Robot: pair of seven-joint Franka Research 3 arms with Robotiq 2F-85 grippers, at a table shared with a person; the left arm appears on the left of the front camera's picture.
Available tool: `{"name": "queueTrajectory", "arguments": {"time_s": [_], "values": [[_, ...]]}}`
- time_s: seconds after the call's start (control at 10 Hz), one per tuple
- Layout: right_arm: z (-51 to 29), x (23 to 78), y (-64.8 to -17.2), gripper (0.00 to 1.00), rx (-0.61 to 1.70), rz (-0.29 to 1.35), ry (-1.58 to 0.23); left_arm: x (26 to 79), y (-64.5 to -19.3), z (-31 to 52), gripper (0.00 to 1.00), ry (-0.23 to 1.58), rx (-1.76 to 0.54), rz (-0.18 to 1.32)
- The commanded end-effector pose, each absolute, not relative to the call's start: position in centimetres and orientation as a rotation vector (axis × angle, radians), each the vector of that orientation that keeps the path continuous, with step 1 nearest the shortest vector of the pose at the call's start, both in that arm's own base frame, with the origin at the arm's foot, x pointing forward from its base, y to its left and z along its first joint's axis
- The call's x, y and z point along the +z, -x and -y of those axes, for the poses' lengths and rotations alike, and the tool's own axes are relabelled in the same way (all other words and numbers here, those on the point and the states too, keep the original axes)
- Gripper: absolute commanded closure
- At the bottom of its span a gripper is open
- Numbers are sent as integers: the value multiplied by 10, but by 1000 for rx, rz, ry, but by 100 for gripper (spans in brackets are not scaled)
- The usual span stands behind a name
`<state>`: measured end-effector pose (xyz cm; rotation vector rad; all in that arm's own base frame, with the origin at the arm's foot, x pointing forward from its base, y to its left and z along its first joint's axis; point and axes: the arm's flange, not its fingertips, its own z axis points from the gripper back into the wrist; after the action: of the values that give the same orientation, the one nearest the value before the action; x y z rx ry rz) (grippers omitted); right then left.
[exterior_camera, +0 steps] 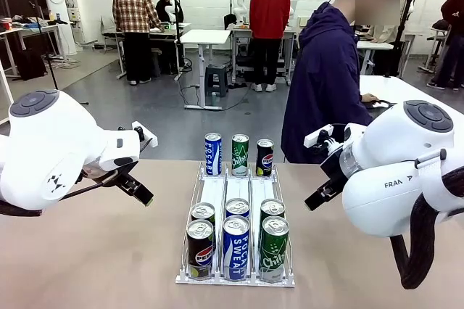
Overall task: Retrieve and hand over the desired beverage to the person.
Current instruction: Pick up a can of the same type that the person held from the Automatic Can Dispenser.
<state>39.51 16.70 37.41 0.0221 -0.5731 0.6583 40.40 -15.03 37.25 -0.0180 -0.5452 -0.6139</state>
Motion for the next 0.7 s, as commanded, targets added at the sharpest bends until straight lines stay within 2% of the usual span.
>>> {"name": "queueTrajectory", "arguments": {"time_s": [0.0, 0.3, 0.6], "values": [[-167, 374, -395, 0, 660, 573, -22, 372, -404, 150, 0, 18, -613, 545], [-167, 374, -395, 0, 658, 573, -22, 372, -404, 150, 0, 18, -614, 545], [-161, 472, -345, 0, 657, 668, 66, 469, -388, 148, 0, 4, -594, 620]]}}
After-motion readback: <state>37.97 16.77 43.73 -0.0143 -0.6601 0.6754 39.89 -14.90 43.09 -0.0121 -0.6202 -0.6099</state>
